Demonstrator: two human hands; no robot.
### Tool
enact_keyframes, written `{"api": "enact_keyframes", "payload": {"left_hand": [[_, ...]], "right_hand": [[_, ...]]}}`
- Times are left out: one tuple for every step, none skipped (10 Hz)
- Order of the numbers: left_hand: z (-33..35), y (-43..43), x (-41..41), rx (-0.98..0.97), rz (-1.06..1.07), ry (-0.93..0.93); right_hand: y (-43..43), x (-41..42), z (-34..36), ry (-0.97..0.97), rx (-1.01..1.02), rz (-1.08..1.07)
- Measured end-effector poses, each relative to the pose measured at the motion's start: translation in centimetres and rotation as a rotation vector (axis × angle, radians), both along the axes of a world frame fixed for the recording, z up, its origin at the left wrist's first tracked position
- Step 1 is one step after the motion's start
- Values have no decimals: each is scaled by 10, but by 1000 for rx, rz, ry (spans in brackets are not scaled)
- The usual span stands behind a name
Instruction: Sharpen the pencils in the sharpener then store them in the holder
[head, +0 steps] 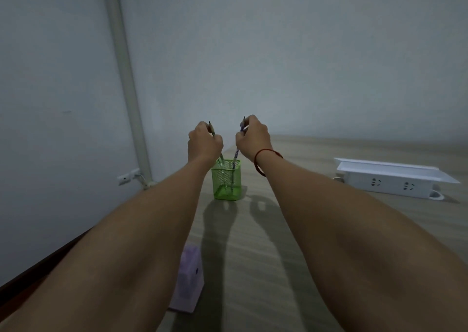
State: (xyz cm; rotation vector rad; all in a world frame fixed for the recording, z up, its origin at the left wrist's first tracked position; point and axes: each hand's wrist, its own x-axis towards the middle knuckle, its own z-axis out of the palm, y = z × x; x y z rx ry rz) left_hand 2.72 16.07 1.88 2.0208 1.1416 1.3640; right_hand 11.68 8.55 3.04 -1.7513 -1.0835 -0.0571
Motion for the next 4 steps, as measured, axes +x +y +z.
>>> {"api": "enact_keyframes", "payload": {"left_hand": [[-14,9,8,-28,26,69],[-29,18,10,-89,28,188],[-40,23,11,-215,19,295],[-40,15,13,-273,50,329]], "right_hand": [[15,11,-16,62,-11,-13],[26,17,-32,64,-91,-19],[28,17,-42,21,-302,7],[20,16,-40,28,-389,25]]}}
